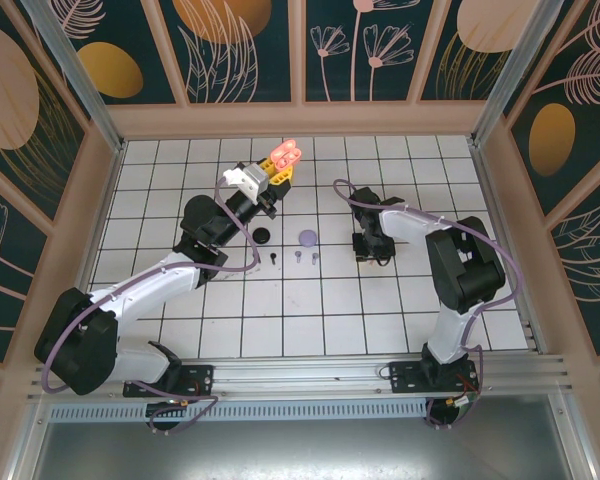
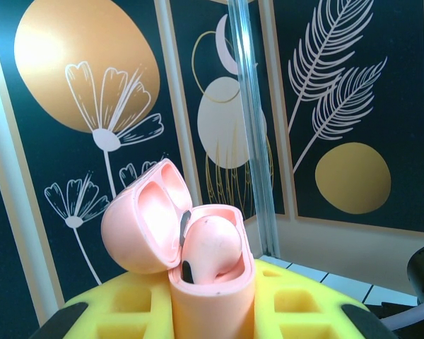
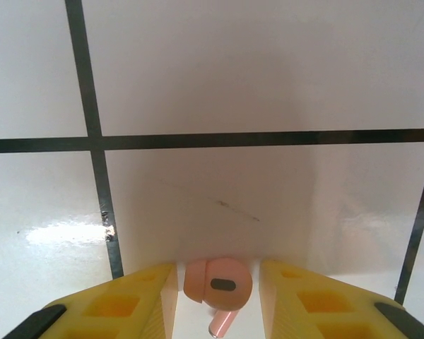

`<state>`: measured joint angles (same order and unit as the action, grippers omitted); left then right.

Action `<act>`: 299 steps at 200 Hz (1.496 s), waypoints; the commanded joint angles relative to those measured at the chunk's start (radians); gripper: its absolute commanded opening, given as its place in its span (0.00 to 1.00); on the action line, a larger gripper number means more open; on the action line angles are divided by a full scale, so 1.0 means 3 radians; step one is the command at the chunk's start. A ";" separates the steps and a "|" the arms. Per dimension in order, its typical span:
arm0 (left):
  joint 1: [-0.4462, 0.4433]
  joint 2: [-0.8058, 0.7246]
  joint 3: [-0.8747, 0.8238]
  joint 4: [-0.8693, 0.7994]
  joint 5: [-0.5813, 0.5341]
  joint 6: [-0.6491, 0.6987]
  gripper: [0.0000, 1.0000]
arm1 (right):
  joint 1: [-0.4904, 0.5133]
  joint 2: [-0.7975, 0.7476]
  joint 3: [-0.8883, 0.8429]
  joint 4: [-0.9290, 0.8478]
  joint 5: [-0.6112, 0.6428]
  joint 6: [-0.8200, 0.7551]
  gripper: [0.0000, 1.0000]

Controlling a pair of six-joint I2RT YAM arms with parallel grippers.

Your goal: Insert wireless bluetooth earbuds into charging case

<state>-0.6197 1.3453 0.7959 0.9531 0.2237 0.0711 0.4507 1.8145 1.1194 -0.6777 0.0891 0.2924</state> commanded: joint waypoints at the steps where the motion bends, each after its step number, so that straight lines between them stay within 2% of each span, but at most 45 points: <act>1: -0.0016 -0.0044 -0.0009 0.0101 0.0001 -0.0017 0.00 | 0.0004 0.0089 0.0081 0.0050 0.0163 -0.0044 0.36; 28: -0.0020 -0.0031 -0.0010 0.0103 0.0001 -0.0019 0.00 | 0.0002 0.0093 0.0111 0.0050 0.0167 -0.0044 0.34; 176: -0.0016 0.0028 0.0001 0.0146 0.0021 -0.0021 0.00 | -0.0030 0.0130 0.0095 0.0096 0.0117 0.0029 0.33; 299: -0.0016 0.0012 0.0009 0.0136 0.0047 -0.0031 0.00 | -0.0024 -0.0104 -0.0050 0.0197 0.0036 0.0052 0.22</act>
<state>-0.6197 1.3491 0.7959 0.9539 0.2268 0.0708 0.4515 1.8153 1.1240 -0.6594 0.0971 0.2943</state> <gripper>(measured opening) 0.232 0.226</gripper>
